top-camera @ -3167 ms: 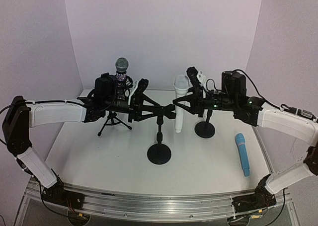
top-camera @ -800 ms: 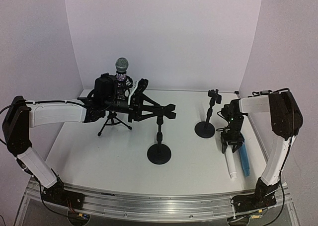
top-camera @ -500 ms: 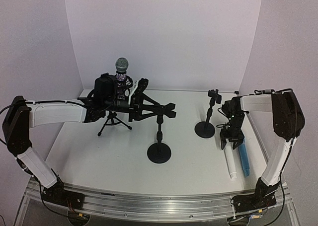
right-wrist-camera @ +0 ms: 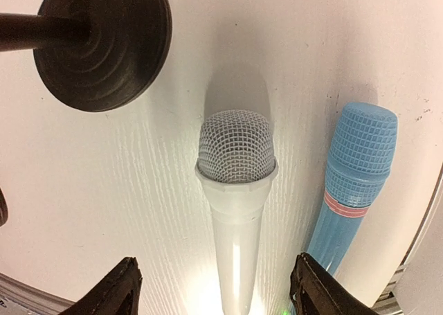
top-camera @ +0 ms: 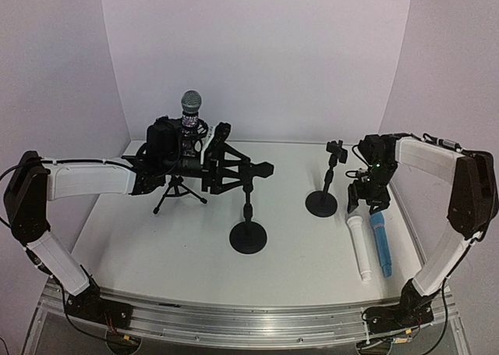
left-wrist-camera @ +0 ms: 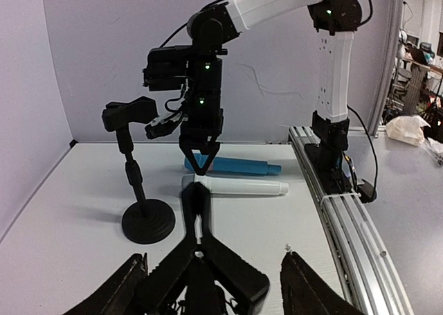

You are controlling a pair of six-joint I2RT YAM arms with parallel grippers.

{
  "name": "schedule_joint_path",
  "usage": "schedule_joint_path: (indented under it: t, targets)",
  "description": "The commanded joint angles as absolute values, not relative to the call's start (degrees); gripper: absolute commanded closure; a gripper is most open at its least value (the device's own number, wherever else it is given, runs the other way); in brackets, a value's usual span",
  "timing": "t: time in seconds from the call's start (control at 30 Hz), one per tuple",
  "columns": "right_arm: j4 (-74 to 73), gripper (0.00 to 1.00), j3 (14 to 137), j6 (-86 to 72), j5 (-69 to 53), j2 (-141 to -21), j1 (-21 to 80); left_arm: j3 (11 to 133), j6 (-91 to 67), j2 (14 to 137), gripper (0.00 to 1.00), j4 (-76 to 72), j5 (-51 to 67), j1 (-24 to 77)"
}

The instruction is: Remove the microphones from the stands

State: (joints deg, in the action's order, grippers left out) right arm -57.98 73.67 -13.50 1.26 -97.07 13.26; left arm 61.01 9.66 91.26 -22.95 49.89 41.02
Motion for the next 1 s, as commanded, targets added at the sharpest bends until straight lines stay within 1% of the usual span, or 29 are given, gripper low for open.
schedule_joint_path:
  t: [0.0,0.1,0.17,0.2,0.4,0.57,0.6,0.67,0.73,0.77,0.8,0.87,0.97]
  targets:
    - [-59.5,0.28,75.6,-12.9,0.4,-94.5,13.3,60.6,7.8,89.8,0.24,-29.1,51.6,40.6]
    - [-59.6,0.28,75.3,-12.7,0.4,-94.1,13.3,60.2,7.2,89.4,0.13,-29.3,51.8,40.7]
    - [-59.7,0.28,75.1,-12.6,0.4,-93.8,13.4,59.7,7.1,88.8,0.02,-29.6,51.6,40.6]
    - [-59.7,0.28,74.9,-12.5,0.4,-93.6,13.3,59.3,7.1,88.3,0.01,-29.7,51.4,40.6]
    - [-60.2,0.28,74.6,-12.0,0.4,-91.6,13.3,53.7,6.0,83.0,0.00,-33.0,46.7,39.7]
    - [-61.1,0.28,74.5,-11.6,1.3,-88.5,13.3,45.8,4.3,79.7,0.00,-33.4,44.6,38.9]
    - [-61.2,0.28,74.5,-11.4,1.9,-87.7,13.4,44.1,4.3,79.7,0.01,-33.9,44.7,38.9]
    - [-62.0,0.28,74.7,-11.1,2.7,-86.5,13.4,42.8,4.5,81.1,0.08,-34.8,44.8,39.1]
    - [-62.7,0.28,75.2,-10.7,3.5,-85.1,13.3,43.3,3.9,83.9,0.21,-34.7,43.2,39.3]
    - [-62.9,0.28,75.5,-10.5,3.6,-84.4,13.3,44.0,3.7,85.1,0.26,-34.8,41.2,39.5]
    - [-62.9,0.28,75.8,-10.3,3.7,-83.4,13.4,44.4,3.6,87.3,0.28,-35.7,39.4,39.6]
    - [-62.9,0.28,76.2,-9.9,3.8,-81.9,13.3,45.0,3.3,90.6,0.28,-38.5,36.8,40.0]
    - [-62.8,0.28,76.6,-9.1,3.8,-80.0,13.3,44.8,4.2,94.8,0.27,-44.8,37.4,41.2]
